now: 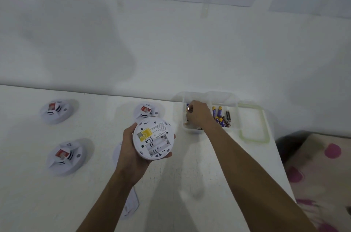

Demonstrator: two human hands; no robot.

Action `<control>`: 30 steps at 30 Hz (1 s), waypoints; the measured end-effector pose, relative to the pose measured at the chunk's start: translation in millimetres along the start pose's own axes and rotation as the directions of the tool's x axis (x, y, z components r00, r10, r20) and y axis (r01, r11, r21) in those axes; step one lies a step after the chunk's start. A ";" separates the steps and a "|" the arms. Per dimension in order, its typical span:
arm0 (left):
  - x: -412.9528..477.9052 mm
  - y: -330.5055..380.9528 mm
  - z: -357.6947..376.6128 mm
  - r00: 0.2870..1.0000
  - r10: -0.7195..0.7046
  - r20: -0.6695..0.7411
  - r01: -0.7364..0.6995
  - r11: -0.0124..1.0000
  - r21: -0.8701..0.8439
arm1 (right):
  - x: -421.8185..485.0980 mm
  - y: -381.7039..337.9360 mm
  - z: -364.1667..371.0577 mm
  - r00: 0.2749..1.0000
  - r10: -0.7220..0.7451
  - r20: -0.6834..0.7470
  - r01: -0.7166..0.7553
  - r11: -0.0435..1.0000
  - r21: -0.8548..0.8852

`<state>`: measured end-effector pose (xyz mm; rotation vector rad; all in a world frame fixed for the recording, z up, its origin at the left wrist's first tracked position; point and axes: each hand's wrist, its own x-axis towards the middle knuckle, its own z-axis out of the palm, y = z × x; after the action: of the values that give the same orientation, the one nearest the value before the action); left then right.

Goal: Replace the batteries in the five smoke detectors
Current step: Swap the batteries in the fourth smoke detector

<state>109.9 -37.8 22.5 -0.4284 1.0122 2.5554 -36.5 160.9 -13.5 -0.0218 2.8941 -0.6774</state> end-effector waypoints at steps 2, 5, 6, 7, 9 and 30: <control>0.6 0.7 -0.7 1.000 -0.001 -0.008 0.001 1.000 -0.005 | 1.8 0.5 -4.6 0.998 -0.015 -0.056 0.015 1.000 0.006; 2.7 0.2 -3.3 1.000 -0.009 -0.017 0.009 1.000 -0.008 | 5.9 0.9 -12.1 0.995 -0.023 -0.101 0.025 0.999 0.020; 3.2 0.1 -3.7 1.000 -0.013 -0.016 0.013 1.000 -0.006 | 8.1 0.8 -13.4 0.995 -0.030 -0.094 0.030 1.000 0.001; 3.9 0.0 -5.1 1.000 -0.017 -0.018 0.017 1.000 -0.003 | 10.8 1.2 -13.3 0.996 -0.035 -0.078 0.033 0.999 -0.023; 4.7 1.8 -6.7 1.000 -0.019 -0.022 0.020 1.000 0.005 | 15.0 1.0 -11.9 0.999 -0.038 -0.038 0.035 0.997 -0.070; 0.6 10.1 -16.5 0.997 0.045 -0.062 -0.045 0.999 -0.003 | 30.6 3.6 9.2 0.999 0.009 -0.035 -0.017 0.969 -0.245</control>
<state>107.4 -56.1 16.7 -0.4942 1.0496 2.5989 -65.0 158.4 -28.1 -0.0228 2.9888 -0.3163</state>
